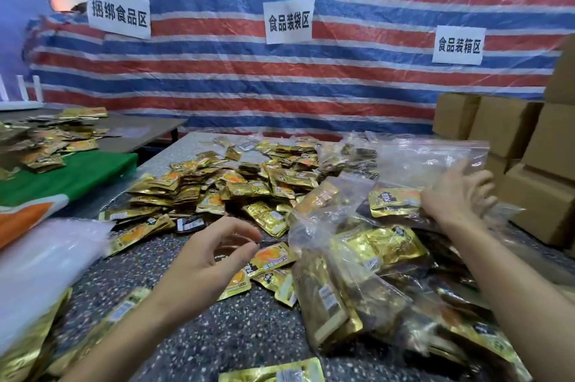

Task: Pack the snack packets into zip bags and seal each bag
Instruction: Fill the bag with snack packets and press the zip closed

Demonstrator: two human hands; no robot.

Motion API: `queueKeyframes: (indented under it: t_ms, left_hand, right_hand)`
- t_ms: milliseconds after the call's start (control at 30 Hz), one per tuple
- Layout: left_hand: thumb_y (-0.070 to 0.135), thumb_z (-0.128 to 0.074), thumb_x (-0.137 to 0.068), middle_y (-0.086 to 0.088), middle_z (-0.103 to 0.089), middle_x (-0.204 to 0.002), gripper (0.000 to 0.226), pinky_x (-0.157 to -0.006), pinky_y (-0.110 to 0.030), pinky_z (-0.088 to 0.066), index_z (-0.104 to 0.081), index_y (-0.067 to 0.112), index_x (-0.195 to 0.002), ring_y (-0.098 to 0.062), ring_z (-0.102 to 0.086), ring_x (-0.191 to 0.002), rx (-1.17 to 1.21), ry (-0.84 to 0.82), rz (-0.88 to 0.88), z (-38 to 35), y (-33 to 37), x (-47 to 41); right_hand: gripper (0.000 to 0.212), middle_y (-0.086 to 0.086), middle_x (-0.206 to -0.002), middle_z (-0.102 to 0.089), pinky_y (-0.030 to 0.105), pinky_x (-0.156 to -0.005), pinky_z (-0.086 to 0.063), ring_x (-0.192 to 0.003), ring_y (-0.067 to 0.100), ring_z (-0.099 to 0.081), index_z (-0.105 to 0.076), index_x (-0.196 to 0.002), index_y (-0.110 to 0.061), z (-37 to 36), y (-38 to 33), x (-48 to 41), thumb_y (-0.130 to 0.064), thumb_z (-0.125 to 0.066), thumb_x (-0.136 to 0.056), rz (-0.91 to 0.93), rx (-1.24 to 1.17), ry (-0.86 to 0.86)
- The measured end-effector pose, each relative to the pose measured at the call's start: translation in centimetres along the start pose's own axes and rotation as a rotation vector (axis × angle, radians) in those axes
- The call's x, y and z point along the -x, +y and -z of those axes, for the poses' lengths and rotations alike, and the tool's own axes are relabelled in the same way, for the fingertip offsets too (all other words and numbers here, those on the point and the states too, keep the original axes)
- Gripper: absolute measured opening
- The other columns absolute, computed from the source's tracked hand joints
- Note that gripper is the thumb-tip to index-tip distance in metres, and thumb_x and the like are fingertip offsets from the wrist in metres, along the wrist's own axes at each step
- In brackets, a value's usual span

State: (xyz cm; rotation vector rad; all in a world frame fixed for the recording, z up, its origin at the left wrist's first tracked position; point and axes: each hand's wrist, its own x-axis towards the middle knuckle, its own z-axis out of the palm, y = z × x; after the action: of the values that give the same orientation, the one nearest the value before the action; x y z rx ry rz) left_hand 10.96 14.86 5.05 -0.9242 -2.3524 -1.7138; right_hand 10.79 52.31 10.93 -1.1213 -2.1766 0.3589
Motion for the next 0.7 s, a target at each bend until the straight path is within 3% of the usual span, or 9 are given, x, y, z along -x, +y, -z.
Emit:
queueKeyframes:
  t_ms: [100,200,300,433,567,700]
  left_hand:
    - [0.020,-0.064,-0.094,0.013,-0.072,-0.101,0.013,-0.083,-0.028,-0.053,-0.071,0.030,-0.097,-0.008,-0.067,-0.102,-0.005,-0.003,0.006,0.5,0.0,0.4]
    - [0.020,-0.064,-0.093,0.012,-0.072,-0.100,0.011,-0.084,-0.030,-0.054,-0.071,0.029,-0.096,-0.008,-0.067,-0.100,-0.022,0.000,0.009,0.9,-0.1,0.7]
    - [0.018,-0.064,-0.094,0.014,-0.071,-0.100,0.012,-0.084,-0.031,-0.055,-0.071,0.028,-0.096,-0.007,-0.067,-0.099,-0.039,0.001,0.026,1.2,-0.3,1.0]
    - [0.017,-0.065,-0.094,0.018,-0.070,-0.101,0.012,-0.082,-0.028,-0.057,-0.071,0.028,-0.097,-0.004,-0.067,-0.098,-0.065,0.010,0.040,1.4,-0.6,1.2]
    - [0.021,-0.064,-0.095,0.020,-0.068,-0.102,0.012,-0.081,-0.020,-0.054,-0.067,0.030,-0.102,0.001,-0.065,-0.098,-0.110,0.048,0.043,1.4,-1.1,1.3]
    - [0.025,-0.064,-0.094,0.019,-0.065,-0.108,0.017,-0.082,-0.018,-0.052,-0.062,0.034,-0.108,0.005,-0.060,-0.101,-0.150,0.092,0.064,2.2,-2.0,1.5]
  right_hand:
    - [0.066,0.031,-0.144,-0.031,0.051,-0.108,-0.027,-0.131,0.045,-0.033,-0.041,-0.134,-0.001,-0.2,-1.0,0.2,-0.011,-0.075,-0.078,0.064,0.051,0.105]
    - [0.082,0.032,-0.146,-0.030,0.052,-0.108,-0.027,-0.133,0.045,-0.032,-0.031,-0.140,0.006,0.1,-1.5,0.8,-0.017,-0.077,-0.077,0.034,0.001,0.106]
    - [0.082,0.031,-0.146,-0.029,0.053,-0.108,-0.026,-0.132,0.044,-0.033,-0.028,-0.141,0.005,0.9,-1.6,2.1,-0.018,-0.076,-0.078,0.055,-0.028,0.118]
    - [0.061,0.022,-0.144,-0.035,0.057,-0.109,-0.027,-0.135,0.040,-0.033,-0.041,-0.134,-0.004,1.4,-3.2,6.2,-0.019,-0.071,-0.082,0.385,-0.193,0.162]
    - [0.038,0.010,-0.132,-0.050,0.050,-0.105,-0.041,-0.123,0.026,-0.049,-0.059,-0.123,-0.012,0.6,-6.0,12.7,-0.020,-0.070,-0.087,0.811,-0.347,-0.066]
    - [0.029,-0.003,-0.126,-0.050,0.038,-0.102,-0.046,-0.113,0.012,-0.051,-0.061,-0.118,-0.019,-0.9,-8.0,16.8,-0.026,-0.067,-0.090,0.961,-0.444,-0.296]
